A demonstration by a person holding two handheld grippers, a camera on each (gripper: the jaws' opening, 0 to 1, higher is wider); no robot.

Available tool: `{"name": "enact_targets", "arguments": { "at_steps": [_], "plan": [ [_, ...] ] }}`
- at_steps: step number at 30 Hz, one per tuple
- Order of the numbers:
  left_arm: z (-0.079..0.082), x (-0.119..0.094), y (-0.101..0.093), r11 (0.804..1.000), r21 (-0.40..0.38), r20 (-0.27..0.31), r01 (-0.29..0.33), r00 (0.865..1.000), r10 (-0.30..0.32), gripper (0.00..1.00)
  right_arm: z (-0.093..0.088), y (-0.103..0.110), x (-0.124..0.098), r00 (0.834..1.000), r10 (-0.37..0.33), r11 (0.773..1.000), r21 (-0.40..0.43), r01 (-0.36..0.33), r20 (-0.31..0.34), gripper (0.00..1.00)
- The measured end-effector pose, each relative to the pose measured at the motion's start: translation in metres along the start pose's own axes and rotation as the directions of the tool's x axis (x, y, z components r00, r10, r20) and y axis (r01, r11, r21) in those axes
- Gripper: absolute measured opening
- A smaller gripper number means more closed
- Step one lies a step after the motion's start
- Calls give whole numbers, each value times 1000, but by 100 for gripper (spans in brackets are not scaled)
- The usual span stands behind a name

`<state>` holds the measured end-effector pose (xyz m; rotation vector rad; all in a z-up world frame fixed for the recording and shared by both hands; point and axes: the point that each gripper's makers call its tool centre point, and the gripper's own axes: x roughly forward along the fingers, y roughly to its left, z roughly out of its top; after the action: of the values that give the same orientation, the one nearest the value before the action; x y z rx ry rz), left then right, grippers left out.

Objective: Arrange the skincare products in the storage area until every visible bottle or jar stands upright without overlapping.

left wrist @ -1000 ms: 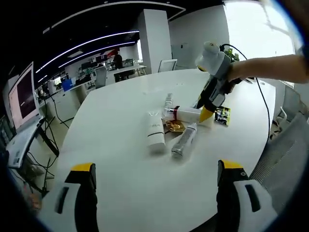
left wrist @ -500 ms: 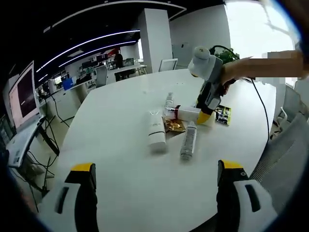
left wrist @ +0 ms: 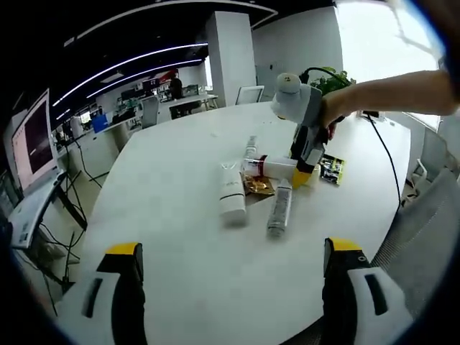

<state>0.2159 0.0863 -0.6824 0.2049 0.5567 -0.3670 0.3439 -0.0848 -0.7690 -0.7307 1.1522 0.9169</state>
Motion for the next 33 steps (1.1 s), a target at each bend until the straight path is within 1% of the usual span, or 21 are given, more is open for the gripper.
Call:
{"name": "enact_targets", "arguments": {
  "at_steps": [5,9,12,15,17,18,19,20,22,24,26,30,33],
  "plan": [
    [-2,2,-4,1000,20,-9,17,1000,-17,99,0,-2,0,1000,-2,1000,10,2,17,36],
    [-2,3,-5,999,24,-11,22,1000,-22,99,0,-4,0,1000,-6,999,50,5,20,33],
    [-1,3,-6,999,28,-9,26,1000,-26,98,0,-2,-1,1000,-18,994,108,15,26,30],
    [-1,2,-6,999,34,-7,28,1000,-28,98,-1,-2,-1,999,-21,992,123,15,47,29],
    [0,2,-6,999,36,-5,27,1000,-27,98,0,-3,-1,998,-22,992,129,13,66,28],
    [0,2,-6,999,37,-4,26,1000,-26,98,-1,-3,-2,998,-20,992,126,11,65,28],
    [0,2,-6,999,39,-3,27,1000,-26,98,-2,-3,-2,998,-21,993,121,14,58,28],
    [0,2,-6,999,42,-3,27,1000,-27,98,-5,-3,-3,999,-32,994,102,29,28,28],
    [-1,2,-7,999,47,-5,27,1000,-27,98,-6,-3,-4,999,-50,996,78,48,22,28],
    [-1,1,-7,998,48,-5,27,1000,-26,98,-9,-3,-4,999,-45,996,80,43,17,27],
    [-1,1,-5,999,46,-5,23,1000,-23,98,-13,-1,-5,1000,-26,994,107,25,11,27],
    [-1,1,-5,999,39,-6,18,1000,-18,98,-20,4,-10,1000,-2,990,139,-2,28,27],
    [-2,1,-6,999,39,-8,21,1000,-21,98,-22,10,-12,997,45,979,195,-56,57,27]
  ]
}}
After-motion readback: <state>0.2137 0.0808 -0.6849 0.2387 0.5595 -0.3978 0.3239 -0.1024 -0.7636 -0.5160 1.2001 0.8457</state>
